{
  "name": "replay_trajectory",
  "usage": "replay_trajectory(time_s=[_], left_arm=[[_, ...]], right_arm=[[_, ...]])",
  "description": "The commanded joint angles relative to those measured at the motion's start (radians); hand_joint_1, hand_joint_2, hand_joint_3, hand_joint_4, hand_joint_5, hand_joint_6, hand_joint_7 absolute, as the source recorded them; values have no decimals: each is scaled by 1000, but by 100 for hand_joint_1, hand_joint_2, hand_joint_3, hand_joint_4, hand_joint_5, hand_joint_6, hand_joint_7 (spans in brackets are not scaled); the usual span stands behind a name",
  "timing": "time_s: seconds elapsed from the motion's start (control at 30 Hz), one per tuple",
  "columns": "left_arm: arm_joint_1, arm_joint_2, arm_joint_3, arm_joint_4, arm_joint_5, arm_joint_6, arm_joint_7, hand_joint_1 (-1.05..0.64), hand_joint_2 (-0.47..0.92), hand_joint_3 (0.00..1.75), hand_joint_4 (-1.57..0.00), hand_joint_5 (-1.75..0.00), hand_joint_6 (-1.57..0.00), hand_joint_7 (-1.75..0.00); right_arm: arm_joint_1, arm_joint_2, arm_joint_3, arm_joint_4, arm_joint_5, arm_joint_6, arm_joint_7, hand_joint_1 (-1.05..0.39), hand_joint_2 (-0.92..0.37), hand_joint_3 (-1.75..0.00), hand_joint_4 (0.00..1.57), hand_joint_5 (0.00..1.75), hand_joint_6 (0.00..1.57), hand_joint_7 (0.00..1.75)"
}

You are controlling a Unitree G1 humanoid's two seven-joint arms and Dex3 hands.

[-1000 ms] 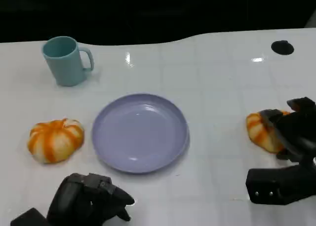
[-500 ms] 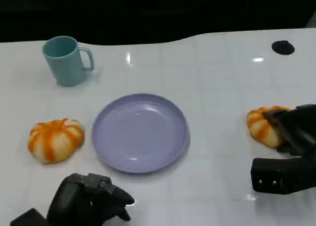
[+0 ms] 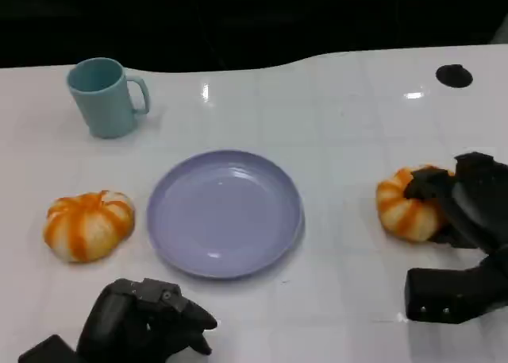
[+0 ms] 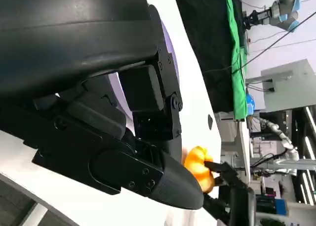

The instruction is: Grasp the bread from the table and place it into the plate.

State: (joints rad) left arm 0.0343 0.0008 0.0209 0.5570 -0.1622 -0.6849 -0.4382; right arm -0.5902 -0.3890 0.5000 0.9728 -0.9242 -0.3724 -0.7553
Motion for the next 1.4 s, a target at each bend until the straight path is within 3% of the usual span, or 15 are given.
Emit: replay_trajectory(time_s=[0.03,0.1,0.13,0.2,0.3,0.43,0.73,1.1,1.23,1.27,1.33,1.4], left_arm=[[7,14,2,-5,0,3,3,-105,90,0,-124,-93,-140,-45],[7,14,2,-5,-2,4,1,-105,90,0,-124,-94,-140,-45],[7,14,2,-6,-1,4,3,-105,90,0,-124,-94,-140,-45],[7,14,2,-5,0,6,4,-105,90,0,-124,-94,-140,-45],[5,13,2,-1,2,1,6,-105,90,0,-124,-94,-140,-45],[3,13,2,2,7,0,11,-105,90,0,-124,-94,-140,-46],[5,9,1,-7,7,8,10,-105,90,0,-124,-93,-140,-47],[6,3,-1,-5,13,5,16,-105,89,0,-124,-93,-140,-48],[7,2,-1,-8,13,11,16,-105,89,0,-124,-93,-139,-48],[7,2,-1,-9,11,14,15,-105,89,0,-124,-93,-139,-48],[7,2,-1,-10,11,14,15,-105,89,0,-124,-93,-139,-48],[7,2,0,-10,12,14,16,-105,89,0,-124,-93,-140,-48]], right_arm=[[17,2,-9,-102,41,-59,-25,2,-77,-4,98,175,92,144],[34,11,-17,-166,64,-77,-5,3,-75,-17,99,175,94,144],[42,15,-21,-192,76,-86,5,3,-51,-66,101,174,94,144],[54,33,-30,-244,102,-98,31,4,-28,-115,103,173,97,142],[58,70,-41,-293,163,-147,98,6,-17,-139,105,174,98,143],[41,121,-40,-292,196,-183,141,4,-14,-149,106,175,97,143],[-37,266,-15,-194,188,-182,175,-5,-17,-147,102,175,88,155],[-117,368,17,-58,173,-165,152,-8,-19,-143,100,175,88,153],[-132,381,24,-35,173,-146,169,-7,-27,-131,94,161,95,107],[-133,382,25,-36,173,-141,175,-9,-35,-115,93,146,98,84],[-130,382,27,-48,179,-123,217,-12,-44,-94,87,127,97,56],[-126,378,31,-62,183,-111,265,-16,-54,-74,74,78,86,24]])
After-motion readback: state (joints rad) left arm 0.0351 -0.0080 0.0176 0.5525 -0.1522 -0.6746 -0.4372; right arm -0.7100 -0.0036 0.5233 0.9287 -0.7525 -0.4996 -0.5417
